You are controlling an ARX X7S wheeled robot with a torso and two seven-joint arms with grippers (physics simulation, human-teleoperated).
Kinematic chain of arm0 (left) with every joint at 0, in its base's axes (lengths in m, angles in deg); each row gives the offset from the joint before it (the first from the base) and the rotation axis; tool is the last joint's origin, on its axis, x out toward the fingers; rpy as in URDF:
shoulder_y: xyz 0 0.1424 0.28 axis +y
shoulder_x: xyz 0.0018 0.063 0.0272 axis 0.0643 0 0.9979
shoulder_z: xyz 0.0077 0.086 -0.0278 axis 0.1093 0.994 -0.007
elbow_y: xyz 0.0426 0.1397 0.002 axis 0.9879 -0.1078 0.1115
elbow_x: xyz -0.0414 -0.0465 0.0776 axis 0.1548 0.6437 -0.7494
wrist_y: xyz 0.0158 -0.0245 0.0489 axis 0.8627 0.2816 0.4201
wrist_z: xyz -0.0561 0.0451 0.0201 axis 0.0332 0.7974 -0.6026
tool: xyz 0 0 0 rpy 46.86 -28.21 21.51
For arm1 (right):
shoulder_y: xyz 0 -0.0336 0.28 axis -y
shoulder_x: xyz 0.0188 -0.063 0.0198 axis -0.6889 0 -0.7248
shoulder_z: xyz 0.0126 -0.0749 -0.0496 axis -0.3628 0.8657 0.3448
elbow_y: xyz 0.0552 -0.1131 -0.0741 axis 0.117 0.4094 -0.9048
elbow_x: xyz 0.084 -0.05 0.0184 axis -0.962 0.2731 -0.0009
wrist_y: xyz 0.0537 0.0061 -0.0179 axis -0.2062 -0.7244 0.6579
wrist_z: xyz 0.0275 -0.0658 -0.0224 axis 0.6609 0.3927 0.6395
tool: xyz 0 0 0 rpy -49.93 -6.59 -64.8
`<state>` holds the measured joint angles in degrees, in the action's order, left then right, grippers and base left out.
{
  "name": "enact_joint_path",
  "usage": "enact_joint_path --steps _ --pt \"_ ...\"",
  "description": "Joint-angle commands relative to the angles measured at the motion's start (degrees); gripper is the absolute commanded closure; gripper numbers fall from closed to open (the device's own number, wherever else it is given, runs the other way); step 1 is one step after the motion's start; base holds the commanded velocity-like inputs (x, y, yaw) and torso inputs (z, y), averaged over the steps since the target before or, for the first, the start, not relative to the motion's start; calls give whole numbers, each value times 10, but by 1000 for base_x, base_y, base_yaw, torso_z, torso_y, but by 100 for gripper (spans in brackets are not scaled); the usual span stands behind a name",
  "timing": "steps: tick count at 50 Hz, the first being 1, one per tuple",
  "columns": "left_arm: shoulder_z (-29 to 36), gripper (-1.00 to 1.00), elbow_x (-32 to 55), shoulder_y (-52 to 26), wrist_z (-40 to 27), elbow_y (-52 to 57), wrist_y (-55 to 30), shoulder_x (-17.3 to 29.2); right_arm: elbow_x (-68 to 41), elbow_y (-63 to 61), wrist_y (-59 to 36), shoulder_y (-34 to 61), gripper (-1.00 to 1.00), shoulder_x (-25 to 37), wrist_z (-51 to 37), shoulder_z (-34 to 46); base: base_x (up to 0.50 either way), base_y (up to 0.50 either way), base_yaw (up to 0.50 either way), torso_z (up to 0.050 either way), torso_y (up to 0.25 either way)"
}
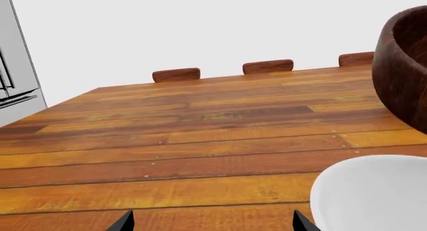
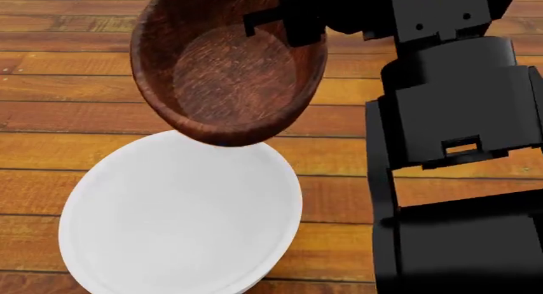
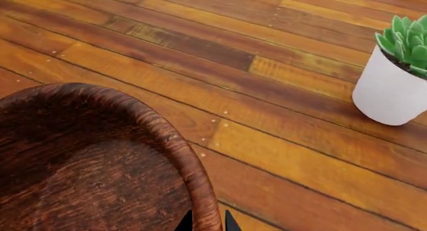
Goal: Stack the bowls from largest to smallest.
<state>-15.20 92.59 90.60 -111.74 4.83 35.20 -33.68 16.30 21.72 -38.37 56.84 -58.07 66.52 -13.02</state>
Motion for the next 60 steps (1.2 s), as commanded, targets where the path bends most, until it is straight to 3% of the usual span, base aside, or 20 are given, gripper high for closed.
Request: enact_joint_path --steps 1,14,18,30,43,52,60 --pt "-23 -100 4 15 6 -1 5 0 -75 -133 -97 -34 100 -16 0 6 0 0 0 0 0" --pt "-30 -100 11 13 -1 0 4 3 -137 -259 -179 -91 100 -11 -39 32 0 0 0 0 0" --pt "-83 -100 22 54 17 9 6 2 -143 -262 -175 -102 100 -4 -46 51 0 0 0 0 0" --pt "-58 -100 30 24 -6 12 0 11 -167 -281 -181 -153 100 -5 -77 62 0 0 0 0 1" --pt "-61 -100 32 25 -7 13 0 12 -186 -191 -120 -164 100 -16 -94 86 0 0 0 0 0" --pt "-77 -100 40 29 -4 9 4 11 -292 -72 -31 -144 100 -18 -122 181 0 0 0 0 0" --pt "-65 -100 38 25 -6 15 2 13 -307 -69 -27 -151 100 -12 -126 205 0 0 0 0 0"
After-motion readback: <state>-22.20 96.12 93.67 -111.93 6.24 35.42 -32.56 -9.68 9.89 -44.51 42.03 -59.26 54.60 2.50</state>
